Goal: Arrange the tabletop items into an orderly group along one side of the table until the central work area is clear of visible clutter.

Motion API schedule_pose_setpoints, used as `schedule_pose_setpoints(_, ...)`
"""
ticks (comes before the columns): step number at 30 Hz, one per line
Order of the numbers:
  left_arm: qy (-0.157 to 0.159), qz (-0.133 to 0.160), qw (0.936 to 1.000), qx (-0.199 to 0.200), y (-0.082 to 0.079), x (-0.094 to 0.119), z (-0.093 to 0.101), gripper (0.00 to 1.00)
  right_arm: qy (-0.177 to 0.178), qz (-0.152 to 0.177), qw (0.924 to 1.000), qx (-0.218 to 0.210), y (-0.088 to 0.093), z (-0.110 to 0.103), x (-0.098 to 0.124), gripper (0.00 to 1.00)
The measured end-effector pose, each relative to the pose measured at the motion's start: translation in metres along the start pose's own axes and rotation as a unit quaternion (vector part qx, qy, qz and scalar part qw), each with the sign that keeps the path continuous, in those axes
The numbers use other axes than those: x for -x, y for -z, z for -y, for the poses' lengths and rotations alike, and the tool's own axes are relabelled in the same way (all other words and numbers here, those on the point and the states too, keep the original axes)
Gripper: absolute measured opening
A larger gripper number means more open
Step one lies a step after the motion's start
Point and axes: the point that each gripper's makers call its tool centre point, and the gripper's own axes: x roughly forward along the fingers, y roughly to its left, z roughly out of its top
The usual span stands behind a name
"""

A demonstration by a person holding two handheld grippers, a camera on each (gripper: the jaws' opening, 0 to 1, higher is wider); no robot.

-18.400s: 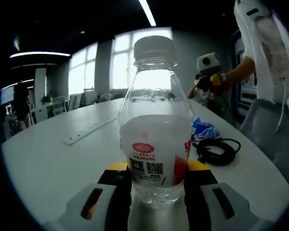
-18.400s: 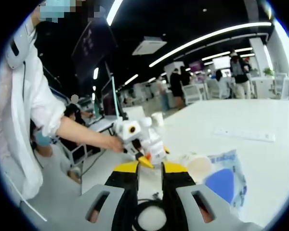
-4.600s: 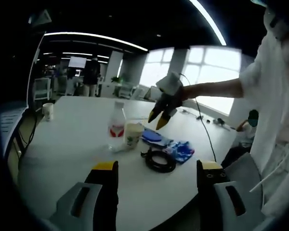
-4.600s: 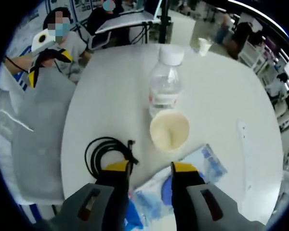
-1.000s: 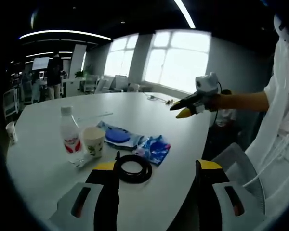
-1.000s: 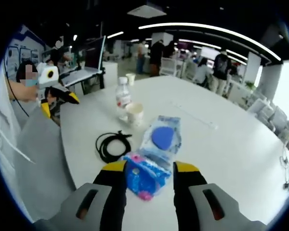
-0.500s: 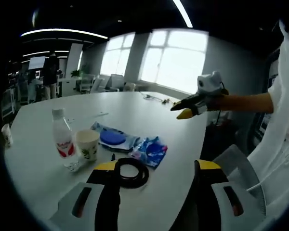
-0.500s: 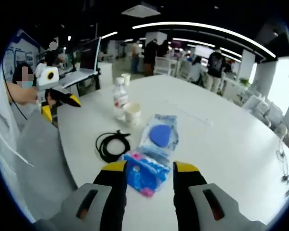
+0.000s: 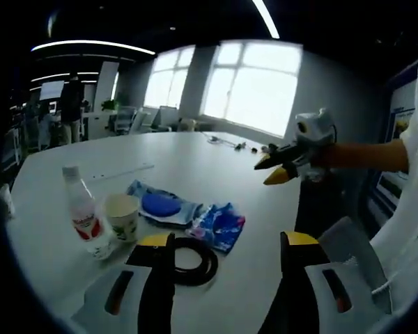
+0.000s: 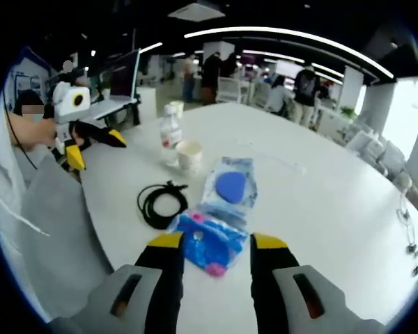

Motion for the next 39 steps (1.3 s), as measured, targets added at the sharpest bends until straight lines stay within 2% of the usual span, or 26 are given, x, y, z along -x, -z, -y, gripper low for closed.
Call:
schedule_pose_setpoints(2, -0.009, -0.005, 0.9999, 0.008, 0.002, -0.007, -0.001, 0.57, -0.007, 0.002, 0.9999, -0.011, 0.001, 0.004, -0.004, 0.34)
schedule_pose_setpoints(5, -0.016, -0.012, 0.9997, 0.014, 0.004, -0.022, 0.002, 0.56, -0.007, -0.003, 1.0000, 0.004, 0.005, 0.011, -0.007, 0.34)
schedule_pose_setpoints(8, -0.020, -0.027, 0.9994, 0.012, 0.009, -0.036, 0.004, 0.56, -0.015, -0.003, 0.9999, 0.003, 0.013, 0.016, -0.013, 0.34)
schedule_pose_setpoints(12, -0.053, -0.034, 0.9977, 0.027, 0.015, -0.049, -0.004, 0.56, -0.026, -0.010, 0.9996, 0.001, 0.024, 0.018, -0.020, 0.34)
schedule_pose_setpoints(15, -0.055, -0.041, 0.9969, 0.038, 0.020, -0.062, -0.004, 0.55, -0.028, -0.016, 0.9994, -0.009, 0.031, 0.023, -0.028, 0.33)
schedule_pose_setpoints(18, -0.059, -0.058, 0.9960, 0.033, 0.027, -0.076, -0.006, 0.54, -0.027, -0.018, 0.9992, -0.024, 0.038, 0.028, -0.034, 0.33)
schedule_pose_setpoints(22, -0.058, -0.073, 0.9952, 0.029, 0.030, -0.095, -0.008, 0.54, -0.019, -0.023, 0.9976, -0.062, 0.050, 0.034, -0.042, 0.32)
schedule_pose_setpoints(26, -0.075, -0.095, 0.9922, 0.029, 0.039, -0.109, -0.013, 0.50, -0.020, -0.030, 0.9970, -0.068, 0.058, 0.035, -0.049, 0.32)
schedule_pose_setpoints(31, -0.084, -0.114, 0.9893, 0.036, 0.050, -0.122, -0.013, 0.43, -0.025, -0.047, 0.9955, -0.078, 0.071, 0.030, -0.061, 0.32)
schedule_pose_setpoints(35, -0.097, -0.124, 0.9862, 0.052, 0.056, -0.126, -0.015, 0.39, -0.030, -0.047, 0.9938, -0.096, 0.074, 0.028, -0.065, 0.31)
schedule_pose_setpoints(39, -0.102, -0.126, 0.9854, 0.051, 0.058, -0.128, -0.015, 0.35, -0.034, -0.049, 0.9930, -0.102, 0.075, 0.027, -0.068, 0.31)
